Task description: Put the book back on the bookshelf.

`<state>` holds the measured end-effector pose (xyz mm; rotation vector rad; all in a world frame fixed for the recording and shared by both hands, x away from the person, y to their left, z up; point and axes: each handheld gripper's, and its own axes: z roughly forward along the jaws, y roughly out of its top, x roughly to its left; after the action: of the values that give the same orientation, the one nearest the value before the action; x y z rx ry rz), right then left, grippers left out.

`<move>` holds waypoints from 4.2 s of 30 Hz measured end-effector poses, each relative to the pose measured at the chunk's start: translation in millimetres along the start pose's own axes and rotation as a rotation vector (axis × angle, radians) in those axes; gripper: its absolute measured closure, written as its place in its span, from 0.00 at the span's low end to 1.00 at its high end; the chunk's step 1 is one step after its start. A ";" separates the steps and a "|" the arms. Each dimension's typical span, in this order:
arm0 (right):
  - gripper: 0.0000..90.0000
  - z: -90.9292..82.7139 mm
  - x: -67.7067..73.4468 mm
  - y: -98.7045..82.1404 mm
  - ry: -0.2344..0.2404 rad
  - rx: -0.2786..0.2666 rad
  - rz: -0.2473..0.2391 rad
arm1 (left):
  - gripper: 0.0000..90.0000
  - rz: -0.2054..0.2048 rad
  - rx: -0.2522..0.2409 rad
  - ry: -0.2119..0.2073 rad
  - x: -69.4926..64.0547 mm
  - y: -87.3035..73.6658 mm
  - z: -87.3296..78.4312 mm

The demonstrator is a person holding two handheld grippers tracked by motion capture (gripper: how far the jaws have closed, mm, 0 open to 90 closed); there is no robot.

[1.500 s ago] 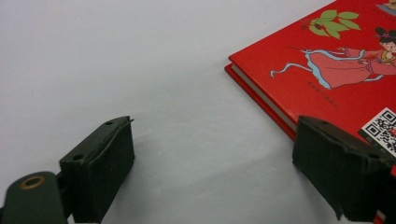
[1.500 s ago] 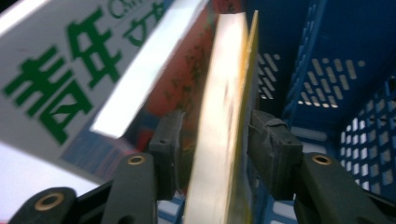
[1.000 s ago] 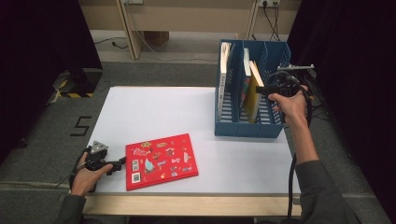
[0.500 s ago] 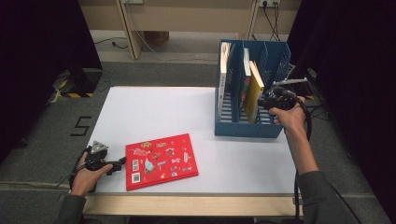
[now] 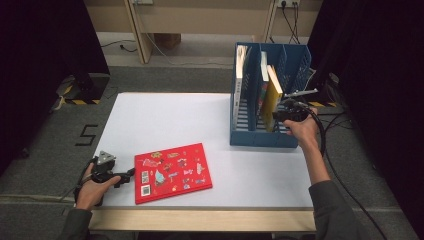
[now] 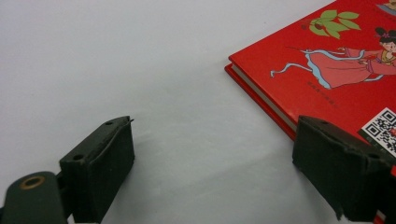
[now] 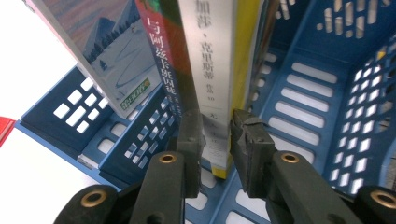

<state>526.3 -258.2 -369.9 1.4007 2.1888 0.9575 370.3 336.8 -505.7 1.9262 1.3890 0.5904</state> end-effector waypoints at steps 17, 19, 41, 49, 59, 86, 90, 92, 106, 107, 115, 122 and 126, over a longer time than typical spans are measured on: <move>0.82 32.8 5.2 26.4 -0.033 -0.015 0.040 | 0.13 0.000 0.000 0.000 0.0 0.0 0.0; 0.82 37.1 6.5 30.0 -0.030 -0.017 0.042 | 0.13 0.000 0.000 0.000 0.0 0.0 0.0; 0.68 36.7 3.4 28.3 -0.036 -0.023 0.054 | 0.13 0.000 0.000 -0.001 0.1 -0.1 0.0; 0.55 16.1 7.4 9.5 -0.021 -0.056 0.050 | 0.13 -0.001 0.000 -0.001 0.1 -0.1 0.0; 0.43 -7.3 35.6 -13.3 0.047 -0.146 0.052 | 0.13 -0.001 0.000 -0.001 0.2 -0.1 0.0; 0.37 -2.9 73.6 -48.6 0.147 -0.161 0.042 | 0.13 0.002 0.000 -0.001 0.4 -0.2 0.0; 0.37 1.1 81.5 -50.6 0.166 -0.146 0.030 | 0.13 0.002 0.000 -0.001 0.4 -0.2 -0.1; 0.37 3.3 84.5 -51.5 0.170 -0.141 0.028 | 0.13 0.003 -0.001 -0.001 0.4 -0.3 0.0; 0.35 21.3 109.6 -59.6 0.227 -0.081 -0.008 | 0.13 0.002 -0.001 -0.001 0.4 -0.3 0.0; 0.35 22.5 110.5 -60.2 0.228 -0.079 -0.009 | 0.13 0.003 -0.001 -0.001 0.4 -0.3 0.0; 0.34 29.5 121.0 -63.7 0.248 -0.056 -0.032 | 0.13 0.002 -0.001 -0.001 0.4 -0.3 -0.1; 0.34 38.5 133.0 -68.8 0.270 -0.026 -0.040 | 0.13 0.003 0.000 -0.001 0.4 -0.3 -0.1; 0.34 42.6 139.1 -70.9 0.283 -0.008 -0.049 | 0.13 0.002 -0.001 -0.001 0.4 -0.3 -0.1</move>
<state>446.3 -138.1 -443.3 1.2665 2.4040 1.2087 370.1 337.2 -505.9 1.9271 1.3859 0.5911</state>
